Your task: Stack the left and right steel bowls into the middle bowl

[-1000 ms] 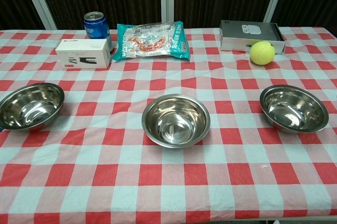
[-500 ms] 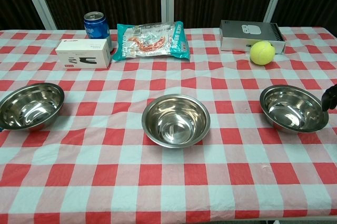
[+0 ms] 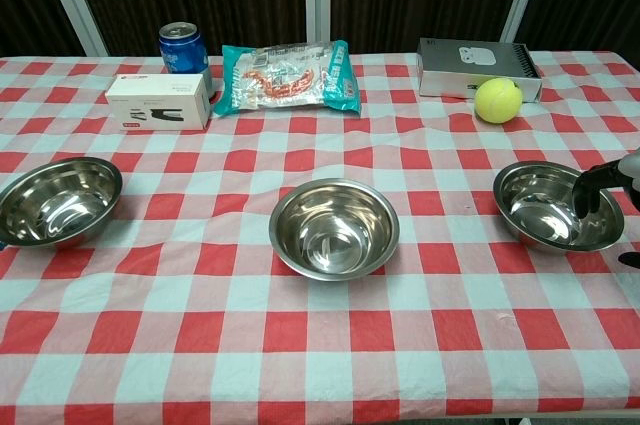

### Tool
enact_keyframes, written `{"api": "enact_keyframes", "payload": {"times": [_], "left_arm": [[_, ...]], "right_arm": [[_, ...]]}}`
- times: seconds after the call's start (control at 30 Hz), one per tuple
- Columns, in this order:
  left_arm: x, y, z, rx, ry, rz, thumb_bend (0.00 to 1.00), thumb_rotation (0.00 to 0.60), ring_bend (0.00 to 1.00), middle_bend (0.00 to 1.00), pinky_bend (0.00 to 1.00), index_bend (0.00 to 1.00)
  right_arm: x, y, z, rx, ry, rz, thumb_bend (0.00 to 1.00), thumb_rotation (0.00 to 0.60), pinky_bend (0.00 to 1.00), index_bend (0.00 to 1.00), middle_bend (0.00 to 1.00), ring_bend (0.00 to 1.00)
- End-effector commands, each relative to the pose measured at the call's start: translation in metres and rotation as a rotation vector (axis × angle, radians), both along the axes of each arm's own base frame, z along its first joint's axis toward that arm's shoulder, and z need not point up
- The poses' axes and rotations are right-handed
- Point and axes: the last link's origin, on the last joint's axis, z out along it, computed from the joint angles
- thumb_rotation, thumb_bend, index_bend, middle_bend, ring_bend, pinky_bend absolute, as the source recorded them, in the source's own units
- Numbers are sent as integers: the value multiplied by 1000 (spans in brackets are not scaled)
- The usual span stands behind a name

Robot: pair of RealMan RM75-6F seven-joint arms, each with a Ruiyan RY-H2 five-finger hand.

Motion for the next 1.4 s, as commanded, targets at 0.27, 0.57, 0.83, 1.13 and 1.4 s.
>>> {"api": "enact_keyframes", "payload": {"times": [0.27, 0.57, 0.83, 1.13, 1.4], "left_arm": [[-3, 1, -1, 4, -5, 4, 56, 600, 48, 131, 96, 160], [-6, 0, 0, 7, -4, 12, 56, 600, 48, 131, 96, 161], [-6, 0, 0, 6, 0, 9, 56, 600, 48, 131, 96, 161], [-7, 0, -1, 6, 0, 7, 56, 600, 48, 132, 96, 160], [-10, 0, -1, 6, -2, 16, 56, 600, 48, 131, 96, 160]], "right_arm": [[6, -7, -8, 20, 17, 21, 165, 600, 559, 413, 391, 568], [5, -11, -16, 45, 47, 9, 227, 600, 559, 413, 392, 570], [5, -16, -21, 52, 61, 10, 231, 600, 559, 420, 400, 570], [8, -25, -29, 51, 76, 19, 295, 600, 559, 460, 428, 570], [6, -30, -32, 47, 81, 7, 330, 600, 559, 537, 478, 572]]}}
